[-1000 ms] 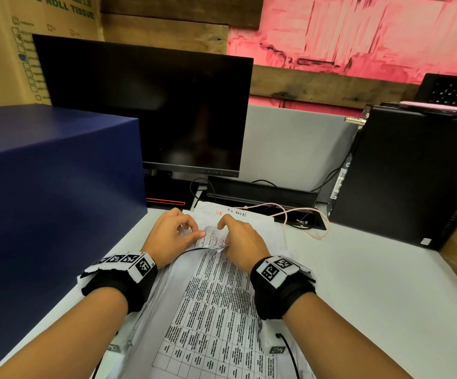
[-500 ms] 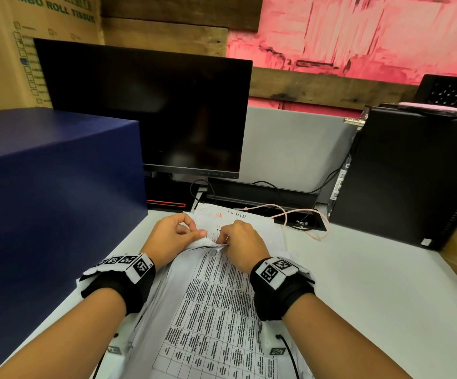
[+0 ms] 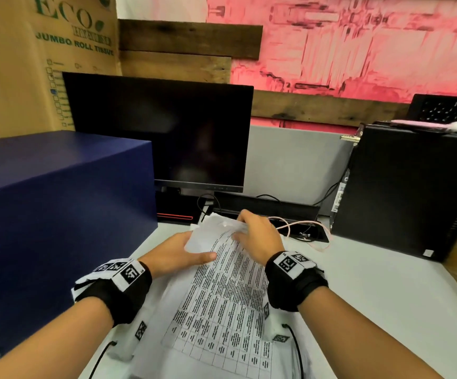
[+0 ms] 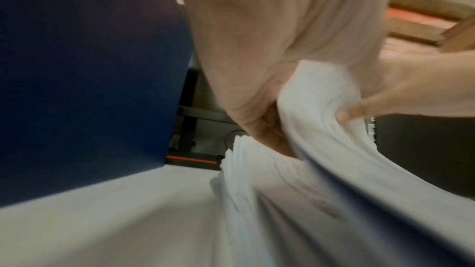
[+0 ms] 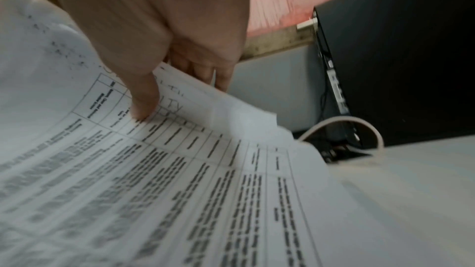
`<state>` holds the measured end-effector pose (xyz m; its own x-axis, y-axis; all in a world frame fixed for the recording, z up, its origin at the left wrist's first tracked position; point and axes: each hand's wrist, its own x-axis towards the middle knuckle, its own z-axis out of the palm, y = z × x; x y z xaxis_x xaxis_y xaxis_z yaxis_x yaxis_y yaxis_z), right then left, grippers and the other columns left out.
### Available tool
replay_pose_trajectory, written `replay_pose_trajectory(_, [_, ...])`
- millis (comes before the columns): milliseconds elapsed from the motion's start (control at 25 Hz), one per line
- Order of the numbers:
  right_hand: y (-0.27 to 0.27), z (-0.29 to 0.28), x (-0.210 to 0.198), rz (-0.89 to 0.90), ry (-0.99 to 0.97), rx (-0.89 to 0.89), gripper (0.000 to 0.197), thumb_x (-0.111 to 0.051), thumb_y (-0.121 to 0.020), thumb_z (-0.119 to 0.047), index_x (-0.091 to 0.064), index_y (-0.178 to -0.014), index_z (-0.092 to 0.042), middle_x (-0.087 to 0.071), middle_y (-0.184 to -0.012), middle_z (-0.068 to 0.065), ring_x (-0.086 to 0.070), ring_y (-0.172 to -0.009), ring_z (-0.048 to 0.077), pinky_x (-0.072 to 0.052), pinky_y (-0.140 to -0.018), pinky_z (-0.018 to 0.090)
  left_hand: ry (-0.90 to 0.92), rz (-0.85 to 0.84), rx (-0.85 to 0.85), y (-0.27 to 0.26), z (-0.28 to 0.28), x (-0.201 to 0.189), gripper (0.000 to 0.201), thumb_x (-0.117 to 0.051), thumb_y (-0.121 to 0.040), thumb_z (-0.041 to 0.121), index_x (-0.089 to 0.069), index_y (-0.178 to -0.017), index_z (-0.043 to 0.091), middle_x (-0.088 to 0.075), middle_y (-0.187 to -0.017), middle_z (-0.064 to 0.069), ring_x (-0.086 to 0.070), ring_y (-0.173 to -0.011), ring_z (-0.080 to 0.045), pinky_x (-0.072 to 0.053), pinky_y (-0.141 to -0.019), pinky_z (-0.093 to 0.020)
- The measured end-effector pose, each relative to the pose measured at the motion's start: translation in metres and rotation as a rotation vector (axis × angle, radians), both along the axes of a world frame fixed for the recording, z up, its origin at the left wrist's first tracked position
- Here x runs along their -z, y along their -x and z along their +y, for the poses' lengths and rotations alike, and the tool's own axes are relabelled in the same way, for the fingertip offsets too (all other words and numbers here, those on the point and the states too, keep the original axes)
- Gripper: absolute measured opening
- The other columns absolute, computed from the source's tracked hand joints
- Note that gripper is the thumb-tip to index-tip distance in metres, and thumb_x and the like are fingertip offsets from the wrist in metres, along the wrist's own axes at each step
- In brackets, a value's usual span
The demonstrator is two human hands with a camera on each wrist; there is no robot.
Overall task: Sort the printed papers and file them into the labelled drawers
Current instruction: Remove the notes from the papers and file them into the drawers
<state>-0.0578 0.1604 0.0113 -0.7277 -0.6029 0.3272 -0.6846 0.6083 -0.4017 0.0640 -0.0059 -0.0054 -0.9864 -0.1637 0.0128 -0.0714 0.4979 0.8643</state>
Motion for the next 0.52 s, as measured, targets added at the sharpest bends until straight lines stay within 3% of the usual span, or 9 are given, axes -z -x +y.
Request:
replay_pose_trajectory(80, [-0.002, 0.002, -0.021, 0.103, 0.170, -0.036, 0.015, -0.067, -0.086, -0.024, -0.054, -0.093, -0.021, -0.064, -0.093, -0.002, -0.058, -0.090, 0.021, -0.049, -0.079, 0.040, 0.091, 0.141, -0.138, 0.005, 0.002, -0.007, 0.027, -0.068, -0.088, 0.029, -0.060, -0.114, 0.028, -0.069, -0.104, 0.009, -0.066, -0.094, -0.003, -0.052, -0.080, -0.023])
replay_pose_trajectory(120, [-0.003, 0.006, -0.032, 0.166, 0.280, -0.040, 0.018, -0.068, -0.085, -0.025, -0.056, -0.097, -0.022, -0.062, -0.097, -0.004, -0.055, -0.095, 0.018, -0.047, -0.083, 0.037, 0.051, 0.205, -0.204, 0.007, 0.002, -0.011, 0.029, -0.064, -0.091, 0.025, -0.059, -0.120, 0.025, -0.069, -0.107, 0.008, -0.066, -0.098, -0.008, -0.052, -0.084, -0.027])
replay_pose_trajectory(240, [0.004, 0.029, -0.050, 0.273, 0.555, 0.186, 0.056, -0.073, -0.083, -0.031, -0.047, -0.130, -0.018, -0.050, -0.127, 0.002, -0.041, -0.119, 0.019, -0.036, -0.102, 0.034, -0.157, 0.367, -0.263, 0.008, -0.001, -0.026, 0.034, -0.053, -0.098, 0.025, -0.053, -0.132, 0.024, -0.066, -0.119, 0.007, -0.062, -0.111, -0.011, -0.047, -0.099, -0.037])
replay_pose_trajectory(280, [0.008, 0.040, -0.051, 0.137, 0.614, 0.267, 0.072, -0.074, -0.082, -0.035, -0.038, -0.140, -0.014, -0.044, -0.138, 0.006, -0.036, -0.128, 0.022, -0.032, -0.107, 0.036, -0.197, 0.418, -0.267, 0.006, 0.001, -0.034, 0.035, -0.051, -0.099, 0.026, -0.052, -0.133, 0.024, -0.065, -0.121, 0.006, -0.061, -0.113, -0.012, -0.046, -0.101, -0.039])
replay_pose_trajectory(360, [0.011, 0.055, -0.050, -0.354, 0.706, 0.229, 0.089, -0.071, -0.084, -0.041, -0.020, -0.149, -0.009, -0.031, -0.152, 0.009, -0.032, -0.137, 0.025, -0.030, -0.112, 0.039, -0.208, 0.503, -0.260, 0.001, 0.009, -0.050, 0.034, -0.047, -0.100, 0.028, -0.051, -0.133, 0.021, -0.065, -0.120, 0.004, -0.062, -0.112, -0.012, -0.047, -0.100, -0.039])
replay_pose_trajectory(400, [0.008, 0.058, -0.049, -0.562, 0.734, 0.120, 0.081, -0.067, -0.087, -0.040, -0.023, -0.148, -0.009, -0.033, -0.152, 0.007, -0.038, -0.133, 0.023, -0.034, -0.109, 0.037, -0.191, 0.531, -0.236, 0.000, 0.014, -0.058, 0.035, -0.044, -0.101, 0.029, -0.049, -0.134, 0.019, -0.064, -0.121, 0.003, -0.061, -0.112, -0.011, -0.048, -0.099, -0.036])
replay_pose_trajectory(440, [0.006, 0.060, -0.048, -0.647, 0.735, 0.025, 0.064, -0.062, -0.092, -0.036, -0.033, -0.143, -0.011, -0.042, -0.147, 0.005, -0.047, -0.124, 0.017, -0.038, -0.102, 0.032, -0.170, 0.552, -0.215, 0.001, 0.015, -0.063, 0.037, -0.041, -0.101, 0.030, -0.047, -0.136, 0.017, -0.063, -0.124, 0.003, -0.060, -0.114, -0.010, -0.047, -0.100, -0.034])
replay_pose_trajectory(520, [-0.003, 0.059, -0.055, -0.513, 0.812, -0.043, 0.022, -0.053, -0.098, -0.024, -0.052, -0.119, -0.018, -0.060, -0.122, -0.003, -0.056, -0.099, 0.003, -0.041, -0.088, 0.024, -0.146, 0.574, -0.190, 0.001, 0.020, -0.076, 0.041, -0.037, -0.103, 0.035, -0.043, -0.139, 0.017, -0.060, -0.129, 0.000, -0.058, -0.118, -0.014, -0.045, -0.103, -0.038])
